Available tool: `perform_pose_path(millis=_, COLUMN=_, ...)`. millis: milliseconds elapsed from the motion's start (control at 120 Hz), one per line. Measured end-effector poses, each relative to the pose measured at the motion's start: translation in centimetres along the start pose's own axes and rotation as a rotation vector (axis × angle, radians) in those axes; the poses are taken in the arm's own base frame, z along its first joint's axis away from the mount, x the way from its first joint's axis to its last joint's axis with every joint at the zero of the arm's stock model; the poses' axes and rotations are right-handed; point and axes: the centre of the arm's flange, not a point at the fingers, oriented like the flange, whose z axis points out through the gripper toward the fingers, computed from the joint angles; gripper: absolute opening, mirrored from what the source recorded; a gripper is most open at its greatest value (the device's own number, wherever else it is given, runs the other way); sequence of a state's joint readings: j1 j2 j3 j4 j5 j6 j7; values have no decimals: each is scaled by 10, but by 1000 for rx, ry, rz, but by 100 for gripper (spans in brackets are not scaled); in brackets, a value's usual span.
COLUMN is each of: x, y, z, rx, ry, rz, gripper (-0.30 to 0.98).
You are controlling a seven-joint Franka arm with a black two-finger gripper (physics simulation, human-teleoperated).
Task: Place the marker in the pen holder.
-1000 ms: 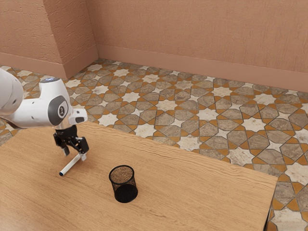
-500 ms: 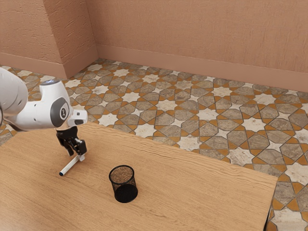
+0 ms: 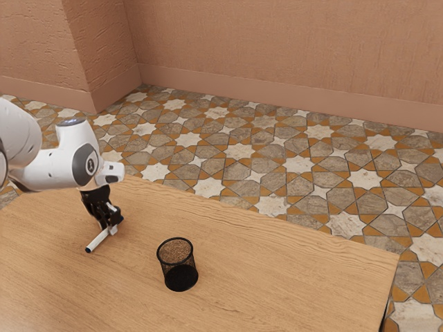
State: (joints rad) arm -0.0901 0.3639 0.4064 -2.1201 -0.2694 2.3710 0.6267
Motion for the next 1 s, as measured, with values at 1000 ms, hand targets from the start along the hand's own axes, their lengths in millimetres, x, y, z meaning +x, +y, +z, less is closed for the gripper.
perform_pose_path(millis=1000, x=-34, y=150, z=-171, rx=-276, ry=416, rz=213, gripper=-5)
